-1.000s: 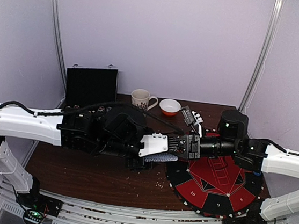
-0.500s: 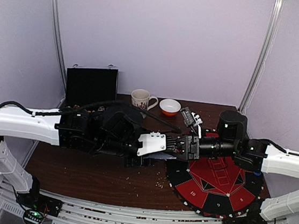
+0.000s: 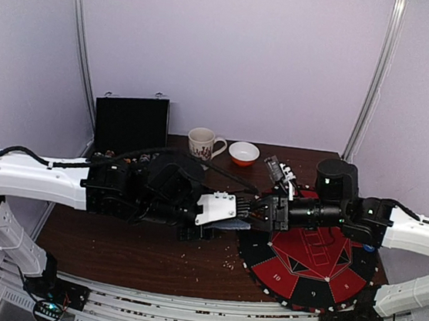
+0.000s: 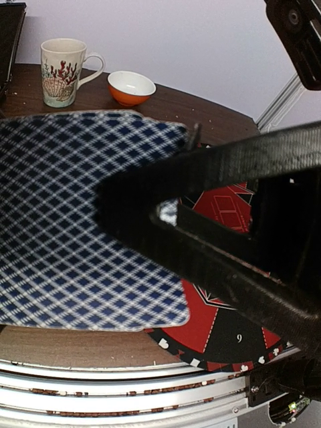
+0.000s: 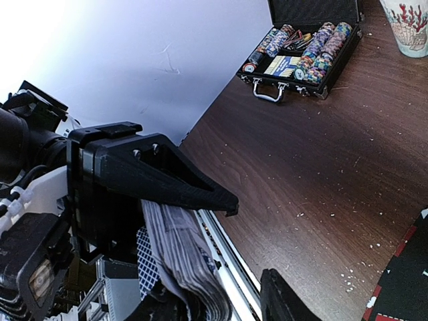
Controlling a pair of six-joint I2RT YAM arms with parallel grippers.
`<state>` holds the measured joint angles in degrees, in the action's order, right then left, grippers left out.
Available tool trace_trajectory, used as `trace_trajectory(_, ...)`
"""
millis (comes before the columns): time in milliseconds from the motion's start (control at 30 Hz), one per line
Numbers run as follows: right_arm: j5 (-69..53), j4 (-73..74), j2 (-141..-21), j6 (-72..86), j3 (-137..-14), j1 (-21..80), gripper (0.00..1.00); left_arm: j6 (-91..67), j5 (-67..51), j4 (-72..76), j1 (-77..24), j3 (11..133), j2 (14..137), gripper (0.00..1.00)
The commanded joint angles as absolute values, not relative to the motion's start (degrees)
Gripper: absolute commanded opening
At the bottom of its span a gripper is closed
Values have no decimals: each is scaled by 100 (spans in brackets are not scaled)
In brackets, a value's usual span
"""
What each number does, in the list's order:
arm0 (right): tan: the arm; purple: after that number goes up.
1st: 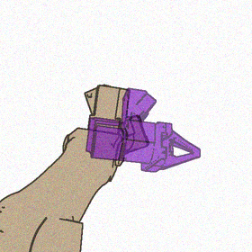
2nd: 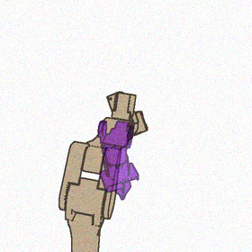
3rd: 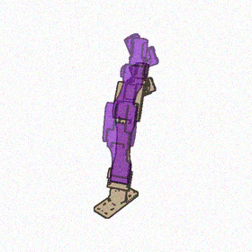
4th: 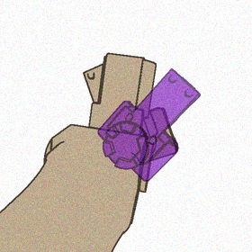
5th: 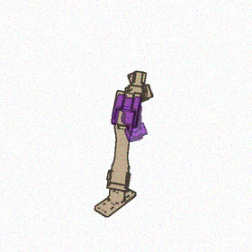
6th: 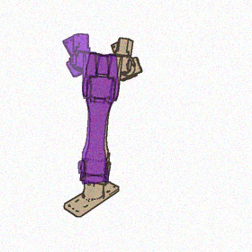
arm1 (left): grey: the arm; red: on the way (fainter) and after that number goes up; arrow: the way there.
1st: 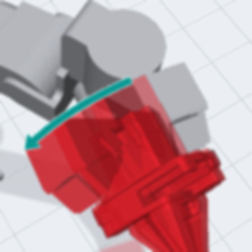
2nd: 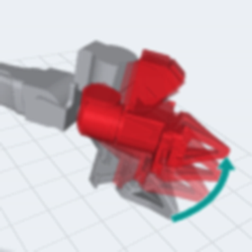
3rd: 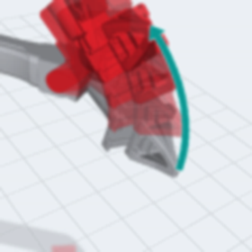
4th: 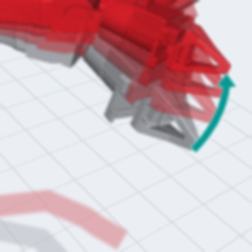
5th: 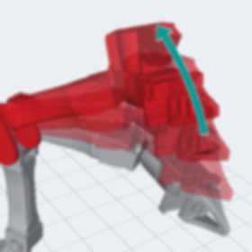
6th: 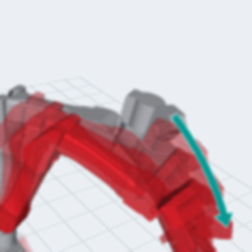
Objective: Distribute texas hold em gaming equipment
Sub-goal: Pass from the right arm to the left, then pick up the poker card from the face-down deck piles.
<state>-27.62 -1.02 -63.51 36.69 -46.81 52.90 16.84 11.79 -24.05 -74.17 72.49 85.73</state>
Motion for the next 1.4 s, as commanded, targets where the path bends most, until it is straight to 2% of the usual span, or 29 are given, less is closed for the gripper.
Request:
trace_trajectory(0,-2439,332,-6238,3470,-4870,5284,43,1631,1198,-2044,-7383,7225,8333,51)
trace_trajectory(233,-2739,542,-6297,3314,-5118,5282,42,1635,1224,-2037,-7383,7191,8344,51)
trace_trajectory(933,-2454,1103,-6020,3197,-5381,5289,37,1582,1292,-2038,-7348,7084,8357,51)
trace_trajectory(1167,-2803,538,-6213,3440,-5211,5285,32,1581,1275,-2036,-7339,7141,8402,51)
trace_trajectory(1367,-2940,423,-6353,3437,-5195,5282,22,1576,1272,-2048,-7339,7154,8403,51)
